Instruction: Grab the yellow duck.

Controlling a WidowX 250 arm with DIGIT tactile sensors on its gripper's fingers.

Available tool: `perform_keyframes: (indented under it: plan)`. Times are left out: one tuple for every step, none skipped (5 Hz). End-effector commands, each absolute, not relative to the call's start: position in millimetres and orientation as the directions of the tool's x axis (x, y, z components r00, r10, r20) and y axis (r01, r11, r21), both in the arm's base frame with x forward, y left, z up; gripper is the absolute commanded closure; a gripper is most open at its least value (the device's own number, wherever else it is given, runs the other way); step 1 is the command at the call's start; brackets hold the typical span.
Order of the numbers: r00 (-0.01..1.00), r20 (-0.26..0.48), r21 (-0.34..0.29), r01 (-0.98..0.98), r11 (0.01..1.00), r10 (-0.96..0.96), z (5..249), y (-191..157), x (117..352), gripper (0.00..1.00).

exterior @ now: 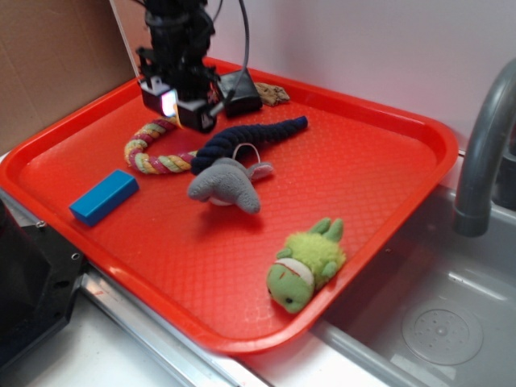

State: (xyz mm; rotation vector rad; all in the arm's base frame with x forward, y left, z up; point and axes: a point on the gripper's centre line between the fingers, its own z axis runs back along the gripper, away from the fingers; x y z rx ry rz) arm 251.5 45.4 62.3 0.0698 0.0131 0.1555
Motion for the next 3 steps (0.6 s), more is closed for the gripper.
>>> perform_keyframes:
  plan:
    - [0.964,0.053,0.047,-0.264,0.963,0.261,176,20,221,1.00]
    - [0.950,0.080,0.049,-0.305,0.951,0.301,225,4,188,1.00]
    - [0.952,0.068,-0.011,-0.298,0.954,0.298,248,0,169,1.00]
